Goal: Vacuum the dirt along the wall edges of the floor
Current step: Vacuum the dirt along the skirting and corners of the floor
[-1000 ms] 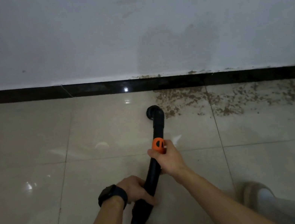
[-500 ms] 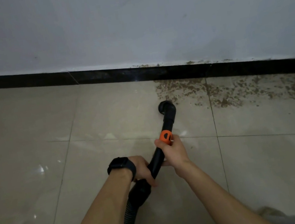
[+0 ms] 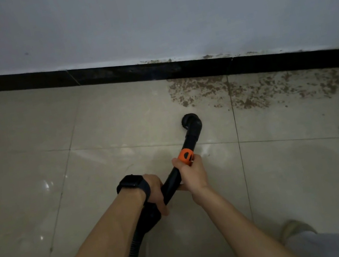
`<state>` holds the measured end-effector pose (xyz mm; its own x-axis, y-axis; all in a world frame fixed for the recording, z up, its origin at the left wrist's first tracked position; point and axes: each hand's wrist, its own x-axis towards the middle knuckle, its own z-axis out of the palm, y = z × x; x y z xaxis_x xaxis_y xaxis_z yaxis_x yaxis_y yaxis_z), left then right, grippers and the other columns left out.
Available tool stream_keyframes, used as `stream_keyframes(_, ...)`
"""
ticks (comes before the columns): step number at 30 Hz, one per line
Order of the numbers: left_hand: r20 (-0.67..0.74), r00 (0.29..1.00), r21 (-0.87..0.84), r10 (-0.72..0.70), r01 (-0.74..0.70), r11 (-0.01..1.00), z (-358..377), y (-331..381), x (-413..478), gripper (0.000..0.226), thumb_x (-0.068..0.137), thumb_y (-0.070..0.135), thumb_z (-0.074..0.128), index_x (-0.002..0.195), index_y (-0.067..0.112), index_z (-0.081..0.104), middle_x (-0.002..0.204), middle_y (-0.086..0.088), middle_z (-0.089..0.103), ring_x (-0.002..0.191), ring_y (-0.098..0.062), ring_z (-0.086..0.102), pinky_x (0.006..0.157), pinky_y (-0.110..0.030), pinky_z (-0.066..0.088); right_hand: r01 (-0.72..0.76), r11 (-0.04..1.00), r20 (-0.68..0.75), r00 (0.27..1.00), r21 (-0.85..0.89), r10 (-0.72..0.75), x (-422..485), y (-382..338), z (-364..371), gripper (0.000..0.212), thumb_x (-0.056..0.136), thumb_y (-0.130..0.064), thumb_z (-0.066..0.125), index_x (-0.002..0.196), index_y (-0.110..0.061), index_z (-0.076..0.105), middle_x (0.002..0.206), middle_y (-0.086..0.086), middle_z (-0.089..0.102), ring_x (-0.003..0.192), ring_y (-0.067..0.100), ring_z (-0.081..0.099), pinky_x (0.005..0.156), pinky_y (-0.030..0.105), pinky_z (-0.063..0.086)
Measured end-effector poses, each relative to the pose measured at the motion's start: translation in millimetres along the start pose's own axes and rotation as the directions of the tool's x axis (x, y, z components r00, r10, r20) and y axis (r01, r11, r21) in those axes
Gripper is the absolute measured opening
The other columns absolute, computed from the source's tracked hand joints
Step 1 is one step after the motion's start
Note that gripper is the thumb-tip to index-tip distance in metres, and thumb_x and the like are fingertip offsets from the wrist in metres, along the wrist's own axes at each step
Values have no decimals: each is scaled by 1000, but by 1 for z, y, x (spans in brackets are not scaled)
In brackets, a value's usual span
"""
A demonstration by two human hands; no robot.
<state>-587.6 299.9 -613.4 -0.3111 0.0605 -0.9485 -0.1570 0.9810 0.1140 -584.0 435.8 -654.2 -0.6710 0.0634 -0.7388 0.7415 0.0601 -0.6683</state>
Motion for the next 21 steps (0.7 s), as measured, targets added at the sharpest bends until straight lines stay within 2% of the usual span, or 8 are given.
stream_keyframes(10,-22,999,-270,-25,18,963,10,-47,-9,52,65,25,88,113,12,72,101,-4,74,92,-18,70,86,-31,57,19,997,146,989,-75,-8,-12,-15,38,37,92,-34,73,117,-18,51,104,4,62,97,25,68,71,53,64)
stream_keyframes(13,-21,1000,-281,9,-14,960,7,-41,-8,54,65,28,87,115,13,71,103,-3,73,93,-17,70,87,-30,57,39,998,86,996,-53,-34,-8,-10,35,39,86,-42,75,112,-24,53,102,1,64,96,25,69,75,53,64)
stream_keyframes(16,-45,998,-191,47,-55,980,3,-24,-4,59,63,41,86,116,20,70,106,1,72,96,-16,68,88,-29,55,45,999,-17,999,-20,-45,-1,-2,23,46,73,-54,72,108,-30,55,100,0,67,93,25,70,83,55,62)
stream_keyframes(19,-42,995,-135,90,-95,986,0,-2,1,64,61,47,85,118,22,69,110,2,71,101,-17,65,93,-32,53,69,997,-149,987,25,-64,2,3,3,31,86,-44,71,105,-28,54,96,0,66,90,24,69,88,53,60)
stream_keyframes(21,-24,993,-112,113,-115,987,-1,11,3,63,62,46,85,118,22,68,110,2,70,101,-17,65,92,-32,53,89,995,-221,972,47,-76,-2,7,-11,30,93,-38,69,113,-22,52,94,-2,64,85,17,65,84,43,57)
